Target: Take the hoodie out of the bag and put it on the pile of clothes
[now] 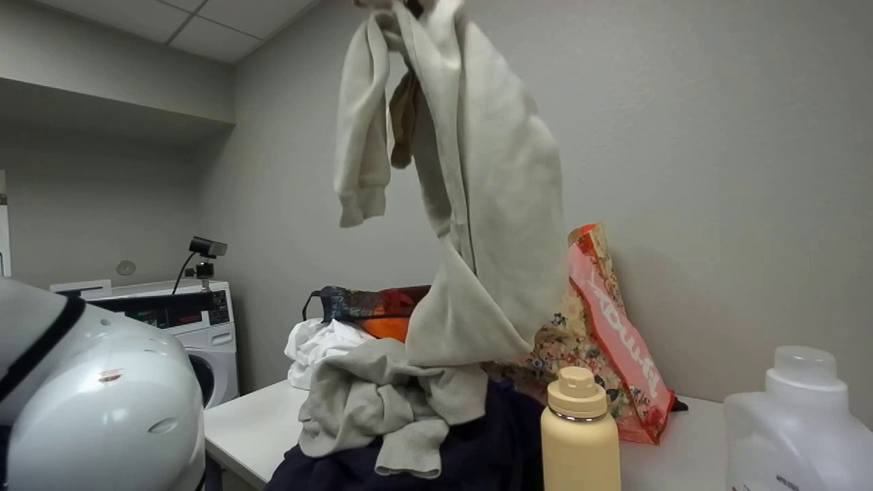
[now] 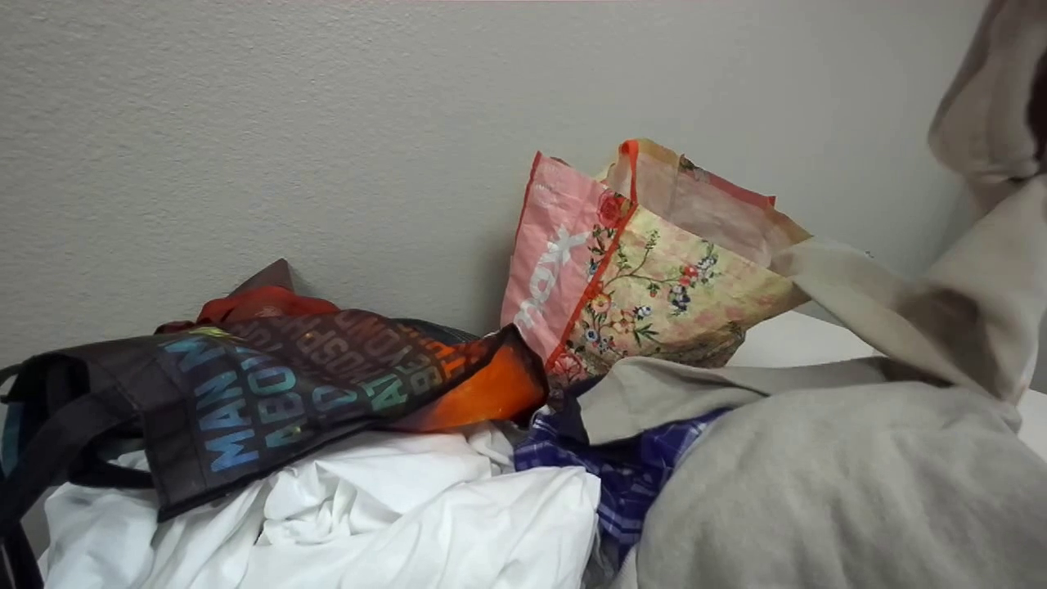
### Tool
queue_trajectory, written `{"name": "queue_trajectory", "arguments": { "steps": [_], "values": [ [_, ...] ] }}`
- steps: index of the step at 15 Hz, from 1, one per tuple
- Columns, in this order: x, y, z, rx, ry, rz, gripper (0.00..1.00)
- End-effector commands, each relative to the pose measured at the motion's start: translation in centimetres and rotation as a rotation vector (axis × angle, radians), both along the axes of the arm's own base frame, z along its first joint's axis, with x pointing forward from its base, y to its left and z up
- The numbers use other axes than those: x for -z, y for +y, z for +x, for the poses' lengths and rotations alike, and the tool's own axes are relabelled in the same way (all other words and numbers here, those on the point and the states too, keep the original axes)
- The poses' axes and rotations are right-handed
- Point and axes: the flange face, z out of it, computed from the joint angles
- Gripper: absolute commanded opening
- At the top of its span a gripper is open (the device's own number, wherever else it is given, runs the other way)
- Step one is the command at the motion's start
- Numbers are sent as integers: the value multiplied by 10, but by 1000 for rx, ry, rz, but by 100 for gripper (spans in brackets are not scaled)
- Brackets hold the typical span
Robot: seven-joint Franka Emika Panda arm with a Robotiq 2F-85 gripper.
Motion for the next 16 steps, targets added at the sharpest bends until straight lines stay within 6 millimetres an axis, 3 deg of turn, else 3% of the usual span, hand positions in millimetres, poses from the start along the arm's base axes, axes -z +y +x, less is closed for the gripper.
{"name": "queue_trajectory", "arguments": {
  "steps": [1,4,6,12,16],
  "values": [
    [55,40,66,-120,133,7,9],
    [105,59,103,-177,306,20,9],
    [133,67,114,-203,403,35,9],
    [201,88,109,-249,614,114,9],
    [259,105,112,-296,702,183,9]
  ]
}}
